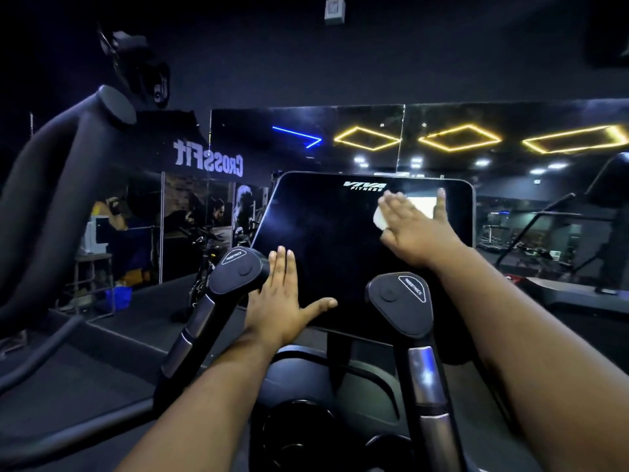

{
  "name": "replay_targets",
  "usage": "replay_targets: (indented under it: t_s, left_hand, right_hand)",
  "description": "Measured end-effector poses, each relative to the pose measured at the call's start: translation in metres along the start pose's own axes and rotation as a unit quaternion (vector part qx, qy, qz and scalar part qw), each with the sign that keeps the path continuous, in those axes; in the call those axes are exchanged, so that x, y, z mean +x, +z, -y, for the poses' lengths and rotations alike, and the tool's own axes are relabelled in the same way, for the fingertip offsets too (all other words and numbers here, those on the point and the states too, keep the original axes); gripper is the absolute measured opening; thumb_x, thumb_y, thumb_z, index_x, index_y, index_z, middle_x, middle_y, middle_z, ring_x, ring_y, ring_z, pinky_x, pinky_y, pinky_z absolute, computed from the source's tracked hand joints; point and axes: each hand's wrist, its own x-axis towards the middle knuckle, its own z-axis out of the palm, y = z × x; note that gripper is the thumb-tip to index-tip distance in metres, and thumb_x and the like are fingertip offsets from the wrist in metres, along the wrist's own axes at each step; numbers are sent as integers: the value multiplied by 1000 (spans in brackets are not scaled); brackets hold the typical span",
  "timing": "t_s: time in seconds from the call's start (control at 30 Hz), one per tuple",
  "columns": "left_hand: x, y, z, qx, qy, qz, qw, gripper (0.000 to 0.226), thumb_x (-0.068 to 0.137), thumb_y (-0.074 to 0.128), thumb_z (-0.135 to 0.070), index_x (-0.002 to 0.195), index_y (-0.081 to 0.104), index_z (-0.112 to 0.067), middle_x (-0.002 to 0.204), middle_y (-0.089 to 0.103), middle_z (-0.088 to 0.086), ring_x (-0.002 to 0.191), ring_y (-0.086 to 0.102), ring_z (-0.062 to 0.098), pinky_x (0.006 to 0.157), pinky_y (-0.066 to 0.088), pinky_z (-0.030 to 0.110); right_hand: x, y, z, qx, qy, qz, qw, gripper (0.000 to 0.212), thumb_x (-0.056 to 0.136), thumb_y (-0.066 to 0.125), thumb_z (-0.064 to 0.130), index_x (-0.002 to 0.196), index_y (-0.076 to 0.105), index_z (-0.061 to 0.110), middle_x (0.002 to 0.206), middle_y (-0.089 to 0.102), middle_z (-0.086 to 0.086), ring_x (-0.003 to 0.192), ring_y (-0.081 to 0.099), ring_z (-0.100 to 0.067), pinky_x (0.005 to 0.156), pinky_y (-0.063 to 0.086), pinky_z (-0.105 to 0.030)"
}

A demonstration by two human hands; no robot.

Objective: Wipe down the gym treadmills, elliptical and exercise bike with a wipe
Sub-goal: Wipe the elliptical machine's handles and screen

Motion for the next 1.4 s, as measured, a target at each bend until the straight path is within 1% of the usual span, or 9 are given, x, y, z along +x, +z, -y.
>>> replay_targets:
  t_s: [0.1, 0.33, 0.53, 0.7, 0.83, 1.0, 1.13, 1.27, 1.4]
  left_hand:
    - [-10, 9, -2, -6, 16, 4, 1000, 138, 51, -20, -102, 159, -21, -16, 165, -31, -4, 151, -29, 10, 124, -2, 49]
    - [-49, 22, 23, 52, 44, -5, 998, 130, 59, -7, -103, 153, -28, -16, 163, -29, -2, 153, -25, 15, 121, -17, 46]
    - [-58, 5, 38, -55, -18, -35, 998, 119, 82, 37, -89, 163, -1, -10, 171, -2, 5, 158, 0, 18, 110, -16, 15]
    - [-48, 4, 42, -105, 9, -23, 994, 112, 88, 59, -70, 161, 3, -7, 170, 7, 9, 157, 8, 21, 94, -28, -1]
    - [-50, 7, 48, -79, 31, -62, 994, 119, 74, 50, -82, 153, 32, 5, 155, 42, 22, 143, 44, 36, 114, -16, 9]
    - [-48, 12, 49, 14, 4, 28, 1000, 115, 64, 58, -90, 131, 64, 3, 130, 68, 15, 116, 69, 26, 108, 26, 25]
    - [-50, 17, 56, 24, 17, 45, 999, 112, 72, 35, -86, 136, 59, 3, 135, 65, 17, 122, 65, 28, 116, 21, 26]
    - [-52, 9, 51, 19, 29, -23, 999, 114, 77, 43, -82, 146, 43, 9, 149, 51, 23, 135, 54, 32, 119, -12, 16]
    - [-49, 9, 46, 18, 12, -6, 1000, 117, 87, 49, -78, 161, -6, -8, 171, -6, 7, 158, -4, 18, 94, -36, 9]
  right_hand:
    - [-5, 10, 23, 26, 28, -12, 999, 80, 92, 16, 55, 163, 2, 20, 171, -5, 3, 156, -3, -14, 110, -22, -72]
    - [-64, 68, 102, -34, -280, -36, 959, 65, 89, 33, 49, 139, 62, 19, 145, 58, -1, 132, 57, -19, 113, -3, -62]
    - [-9, 28, 82, -36, -138, -9, 990, 71, 103, 26, 49, 163, 0, 22, 171, -3, 4, 156, -4, -11, 112, -14, -73]
    - [-4, 24, 147, -1, -216, 15, 976, 75, 98, 16, 52, 162, 1, 17, 171, -6, -1, 156, -7, -15, 113, -20, -69]
    - [5, 27, 157, -80, -348, 10, 934, 78, 93, 3, 57, 162, 9, 22, 170, 4, 3, 156, 3, -12, 106, -28, -67]
    - [81, 1, 121, -52, -143, -7, 988, 73, 102, 20, 54, 163, -1, 19, 171, -5, 2, 156, -2, -11, 112, -18, -72]
    - [70, 7, 158, -37, -209, 11, 977, 71, 104, 22, 53, 163, 2, 19, 171, -3, 1, 157, -2, -14, 112, -21, -70]
    - [25, 27, 175, -28, -284, -7, 958, 67, 105, 24, 51, 163, 6, 21, 171, 2, 3, 156, 1, -11, 109, -26, -65]
    - [-24, 36, 150, -31, -254, -10, 967, 64, 105, 18, 49, 163, 7, 24, 170, 3, 6, 156, 2, -8, 114, -20, -68]
